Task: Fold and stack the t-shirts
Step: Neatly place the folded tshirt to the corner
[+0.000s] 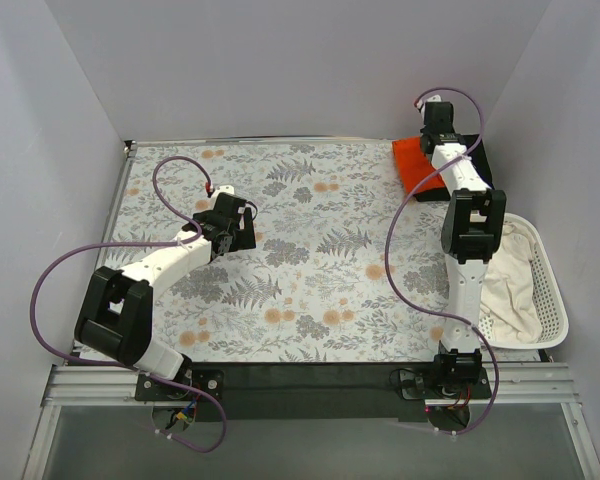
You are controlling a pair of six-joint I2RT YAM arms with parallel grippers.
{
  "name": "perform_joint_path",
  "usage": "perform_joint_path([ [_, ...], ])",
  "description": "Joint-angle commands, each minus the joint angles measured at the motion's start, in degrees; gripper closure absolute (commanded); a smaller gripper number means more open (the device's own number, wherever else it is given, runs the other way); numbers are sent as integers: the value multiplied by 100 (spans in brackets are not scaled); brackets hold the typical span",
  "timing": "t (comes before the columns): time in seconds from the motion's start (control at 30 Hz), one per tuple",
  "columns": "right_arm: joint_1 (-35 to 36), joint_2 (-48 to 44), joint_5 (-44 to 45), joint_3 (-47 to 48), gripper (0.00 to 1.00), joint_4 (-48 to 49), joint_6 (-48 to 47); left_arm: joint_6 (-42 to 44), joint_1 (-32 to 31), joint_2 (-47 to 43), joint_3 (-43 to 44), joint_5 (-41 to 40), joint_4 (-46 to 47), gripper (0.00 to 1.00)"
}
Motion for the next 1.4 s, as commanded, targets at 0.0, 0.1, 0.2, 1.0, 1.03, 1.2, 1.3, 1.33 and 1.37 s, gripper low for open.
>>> perform_joint_path([
  [0.0,-134,105,330,-53,99,606,0,72,17,-59,157,13,13,19],
  [0.1,-169,255,479,-176,99,860,-35,72,17,-50,157,13,22,19],
  [0.2,-160,483,839,-203,99,1098,-202,72,17,-59,157,22,22,19],
  [1.0,-415,326,2299,-695,31,1723,96,72,17,-191,166,66,22,20],
  [1.03,-424,282,2360,-695,30,1723,114,72,25,-217,174,57,22,20],
  [1.2,-371,-315,2476,-1028,26,1706,342,81,17,-375,201,66,22,20],
  [1.3,-275,-1235,2353,-1476,20,1504,709,54,34,-621,192,57,30,20],
  [1.33,-231,-1439,2274,-1704,19,1390,816,37,43,-691,183,57,39,20],
  [1.37,-231,-1650,2221,-1819,16,1233,948,37,61,-848,157,57,65,20],
])
